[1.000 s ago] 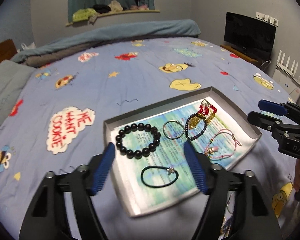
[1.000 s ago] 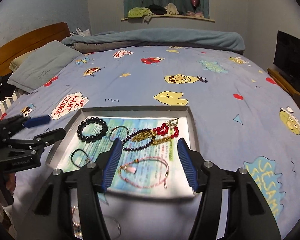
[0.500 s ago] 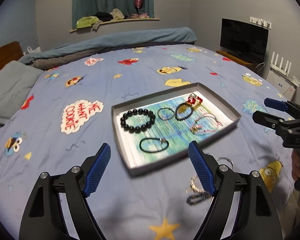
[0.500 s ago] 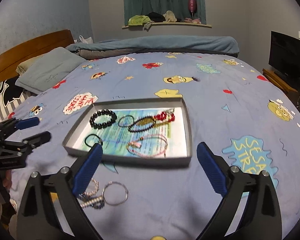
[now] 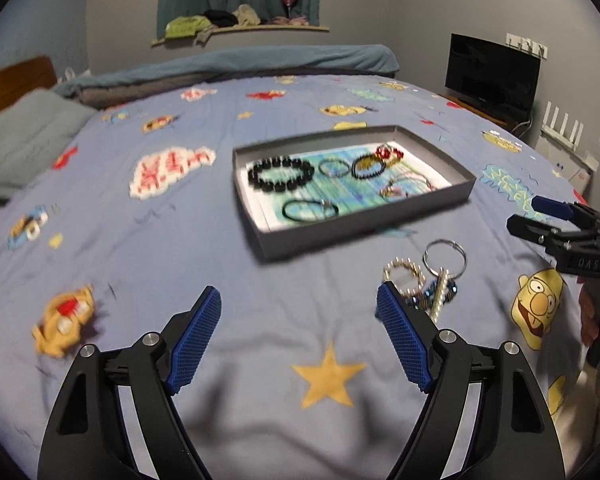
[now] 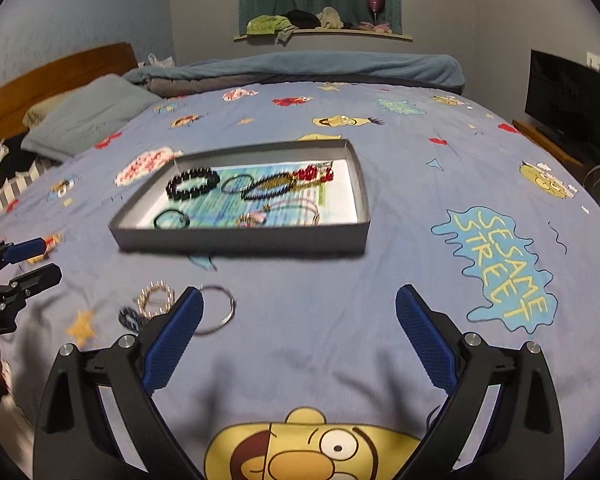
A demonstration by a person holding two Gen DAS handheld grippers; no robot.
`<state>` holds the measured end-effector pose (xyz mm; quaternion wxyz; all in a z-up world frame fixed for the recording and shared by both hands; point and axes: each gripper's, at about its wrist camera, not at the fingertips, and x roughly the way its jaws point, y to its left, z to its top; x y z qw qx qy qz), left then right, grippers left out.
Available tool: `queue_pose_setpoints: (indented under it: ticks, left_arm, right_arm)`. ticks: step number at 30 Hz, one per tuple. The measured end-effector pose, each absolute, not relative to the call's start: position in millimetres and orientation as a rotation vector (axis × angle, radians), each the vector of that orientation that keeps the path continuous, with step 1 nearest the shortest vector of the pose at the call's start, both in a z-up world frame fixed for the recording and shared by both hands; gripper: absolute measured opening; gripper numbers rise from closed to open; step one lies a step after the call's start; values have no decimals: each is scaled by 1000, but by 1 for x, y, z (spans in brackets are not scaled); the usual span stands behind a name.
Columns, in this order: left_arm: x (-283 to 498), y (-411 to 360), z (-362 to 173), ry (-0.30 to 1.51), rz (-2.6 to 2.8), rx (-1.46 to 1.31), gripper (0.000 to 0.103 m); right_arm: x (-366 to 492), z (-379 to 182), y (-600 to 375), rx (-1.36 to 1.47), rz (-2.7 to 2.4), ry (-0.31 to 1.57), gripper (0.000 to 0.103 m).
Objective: Organize jewelry
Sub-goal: 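Move both open grippers back toward the remaining jewelry, then grasp the pearl hair pin with the left gripper while the right grasps the silver key ring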
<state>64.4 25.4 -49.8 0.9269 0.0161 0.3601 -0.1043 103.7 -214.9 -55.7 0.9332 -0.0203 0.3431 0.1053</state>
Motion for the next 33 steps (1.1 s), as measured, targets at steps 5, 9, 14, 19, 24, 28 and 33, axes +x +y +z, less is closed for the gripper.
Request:
queue_pose_setpoints:
  ticks: [5,9,14,19,24,28,33]
  left_arm:
    - [57,11,-68,745,-271,0,81]
    - [53,-10,-78,744,-316,28,81]
    - [53,-30,-85,755,-349,76,64]
    - [52,-42,-87,755,-414,88,43]
    - [56,-55,-94,770,-452,117,30]
    - [58,-61,-97,772,-466,130,13]
    - [53,-58,-95,754,-470,148,6]
  right_arm:
    - [94,-68,-205,-82,225,690,96]
    - [87,-78,-202,-67,245,693,95]
    - [89,-88,-202,-51,255,714,85]
    - [90,-96,-198,-58,273,731,73]
    - [92,-101,-196,-59,291,745,64]
    - [96,-102,-191,-60,307,749,58]
    - [104,-99,-186,-43,328,750,48]
